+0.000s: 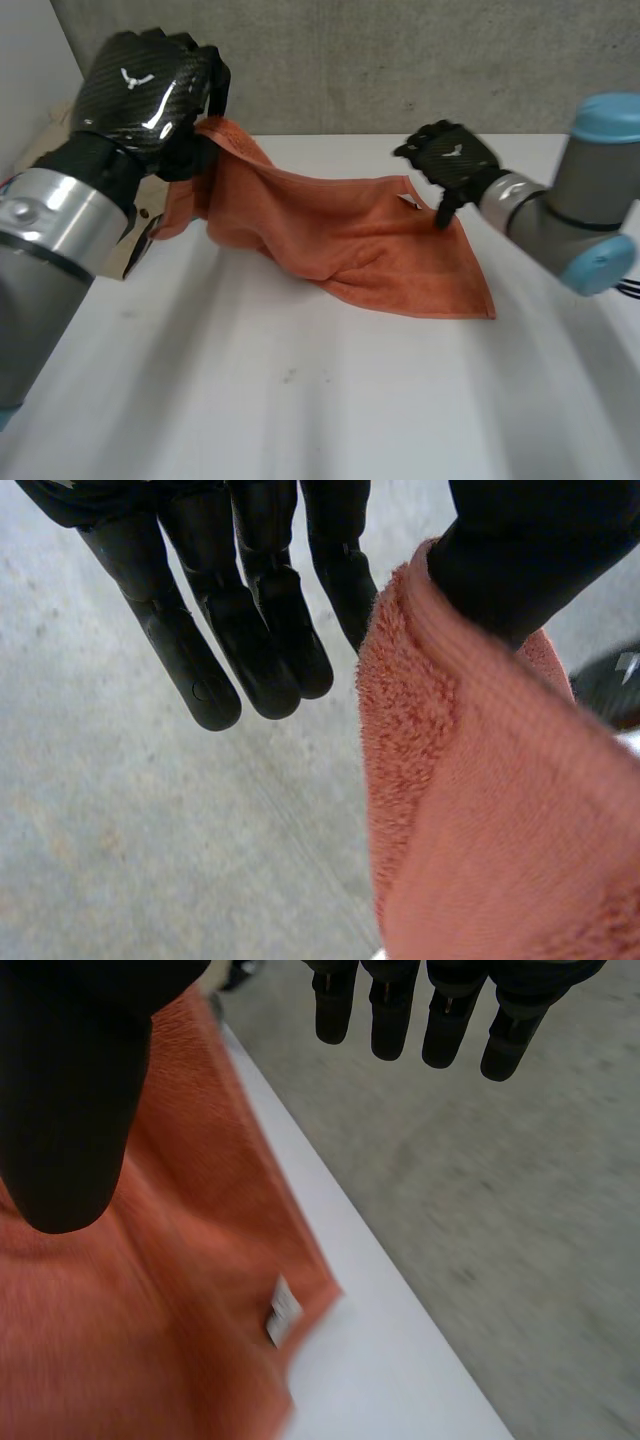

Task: Fold the laundry.

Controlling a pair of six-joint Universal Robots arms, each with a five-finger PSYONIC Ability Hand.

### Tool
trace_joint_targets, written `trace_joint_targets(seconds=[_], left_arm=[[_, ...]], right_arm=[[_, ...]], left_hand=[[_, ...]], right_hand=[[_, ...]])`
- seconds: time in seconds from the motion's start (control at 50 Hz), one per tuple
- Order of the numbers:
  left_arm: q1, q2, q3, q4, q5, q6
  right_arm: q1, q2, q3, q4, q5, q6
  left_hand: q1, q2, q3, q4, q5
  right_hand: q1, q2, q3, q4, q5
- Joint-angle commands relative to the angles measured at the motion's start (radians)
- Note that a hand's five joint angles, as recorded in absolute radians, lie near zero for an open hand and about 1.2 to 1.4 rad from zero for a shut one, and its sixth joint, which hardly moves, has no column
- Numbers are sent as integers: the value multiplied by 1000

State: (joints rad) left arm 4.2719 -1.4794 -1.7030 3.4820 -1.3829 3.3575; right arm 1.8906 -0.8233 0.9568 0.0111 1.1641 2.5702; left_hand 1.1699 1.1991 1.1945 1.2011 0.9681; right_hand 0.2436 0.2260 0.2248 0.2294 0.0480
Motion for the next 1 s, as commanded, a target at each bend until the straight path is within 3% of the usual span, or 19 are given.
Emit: trace_joint_targets(seconds=[0.02, 0.06, 0.1, 0.14, 0.16, 0.2, 0.22, 0.24, 0.3, 0.4, 0.52, 0.64, 0.7, 0.8, 0.92, 1.0], left_arm=[[-21, 140, -70, -1, 1, -1], [-23, 175, -86, -1, 1, -1], [-23, 194, -93, -1, 1, -1], [-23, 217, -102, 3, 1, -1], [-23, 222, -105, 3, 1, -1], [-23, 222, -107, 5, 1, 0], [-23, 217, -106, 5, 1, 0], [-20, 214, -106, 5, 1, 0], [-4, 205, -104, 5, -1, 2], [32, 150, -98, 6, -1, 25], [141, 56, -92, 9, 1, 82], [170, -62, -73, -6, 1, 89], [167, -137, -56, -29, 7, 89], [166, -281, -12, -66, 64, 89], [160, -499, 164, -67, 70, 95], [157, -604, 362, -63, 61, 112]], right_arm=[[116, 202, -179, -2, -1, 15], [136, 237, -204, -3, 2, 15], [156, 289, -239, -8, 3, 15], [160, 322, -266, -14, 15, 15], [160, 341, -295, -26, 41, 13], [156, 343, -308, -49, 93, 13], [150, 314, -306, -80, 176, 13], [148, 296, -302, -92, 205, 13], [131, 146, -238, -134, 297, 5], [13, -129, -60, -140, 249, -5], [-50, -431, 149, -88, 160, -12], [-85, -637, 246, 136, 121, -24], [-117, -654, 257, 304, 117, -54], [-114, -584, 278, 447, 131, -145], [-96, -416, 254, 388, 183, -171], [-80, -298, 172, 258, 284, -168]], left_hand=[[226, 197, 202, 195, 254], [226, 197, 202, 195, 254], [226, 197, 202, 195, 254], [226, 197, 202, 195, 254], [226, 197, 202, 195, 254], [226, 197, 202, 195, 254], [226, 197, 202, 195, 254], [226, 197, 202, 195, 254], [226, 197, 202, 195, 254], [226, 197, 202, 195, 254], [226, 197, 202, 195, 254], [226, 197, 202, 195, 254], [226, 197, 202, 195, 254], [226, 197, 202, 195, 254], [226, 197, 202, 195, 254], [226, 197, 202, 195, 254]], right_hand=[[9, 26, 27, 23, 30], [20, 38, 39, 35, 41], [216, 234, 235, 230, 237], [600, 617, 618, 614, 621], [1147, 1165, 1166, 1161, 1168], [1153, 1170, 1171, 1167, 1174], [1153, 1170, 1171, 1167, 1174], [1153, 1170, 1171, 1167, 1174], [1153, 1170, 1171, 1167, 1174], [1153, 1170, 1171, 1167, 1174], [1153, 1170, 1171, 1167, 1174], [1153, 1170, 1171, 1167, 1174], [1153, 1170, 1171, 1167, 1174], [1153, 1170, 1171, 1167, 1174], [1153, 1170, 1171, 1167, 1174], [1153, 1170, 1171, 1167, 1174]])
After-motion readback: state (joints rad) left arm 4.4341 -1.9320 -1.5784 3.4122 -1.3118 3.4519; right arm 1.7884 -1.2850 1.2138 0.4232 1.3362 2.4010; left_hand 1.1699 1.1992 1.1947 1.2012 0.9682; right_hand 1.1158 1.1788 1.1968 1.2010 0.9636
